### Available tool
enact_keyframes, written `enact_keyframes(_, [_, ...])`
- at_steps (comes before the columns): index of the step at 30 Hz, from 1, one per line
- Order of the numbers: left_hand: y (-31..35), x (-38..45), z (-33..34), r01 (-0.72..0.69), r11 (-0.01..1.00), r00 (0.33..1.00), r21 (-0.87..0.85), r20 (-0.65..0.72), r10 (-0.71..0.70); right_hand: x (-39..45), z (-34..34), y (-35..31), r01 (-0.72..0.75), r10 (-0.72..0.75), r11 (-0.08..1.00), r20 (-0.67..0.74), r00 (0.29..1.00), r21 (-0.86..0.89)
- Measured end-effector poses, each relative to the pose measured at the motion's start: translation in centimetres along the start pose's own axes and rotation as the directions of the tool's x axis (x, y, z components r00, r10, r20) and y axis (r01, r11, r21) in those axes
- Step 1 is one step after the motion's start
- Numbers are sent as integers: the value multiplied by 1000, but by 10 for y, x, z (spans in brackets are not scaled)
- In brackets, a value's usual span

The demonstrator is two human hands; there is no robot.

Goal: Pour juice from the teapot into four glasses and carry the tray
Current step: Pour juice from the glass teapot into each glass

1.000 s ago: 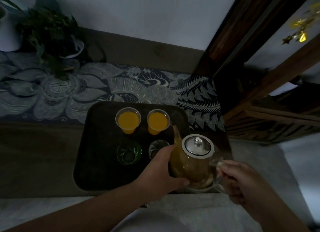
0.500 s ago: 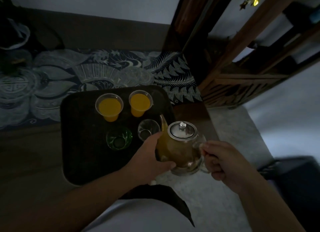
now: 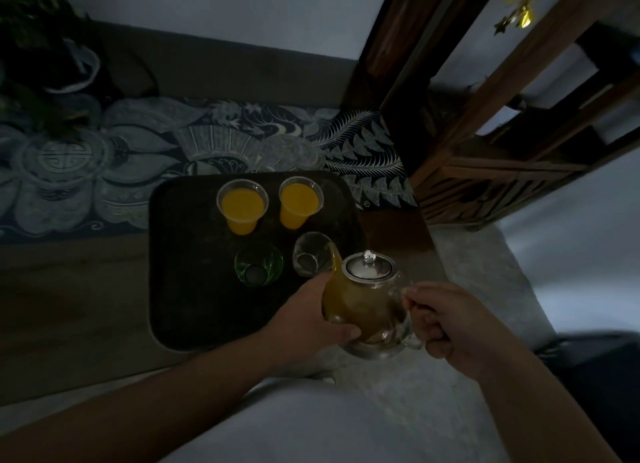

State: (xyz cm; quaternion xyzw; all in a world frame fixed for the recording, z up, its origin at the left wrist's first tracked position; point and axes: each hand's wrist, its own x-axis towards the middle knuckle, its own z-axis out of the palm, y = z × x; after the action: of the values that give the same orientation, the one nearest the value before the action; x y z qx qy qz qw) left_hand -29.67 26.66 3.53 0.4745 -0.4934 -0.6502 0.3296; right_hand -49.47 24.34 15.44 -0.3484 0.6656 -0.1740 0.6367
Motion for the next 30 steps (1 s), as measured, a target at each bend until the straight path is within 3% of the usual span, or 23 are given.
enact_keyframes(30, [-6, -2, -12, 132, 988, 986, -81, 109, -123, 7, 10, -21, -160, 158, 987, 118, 980, 0])
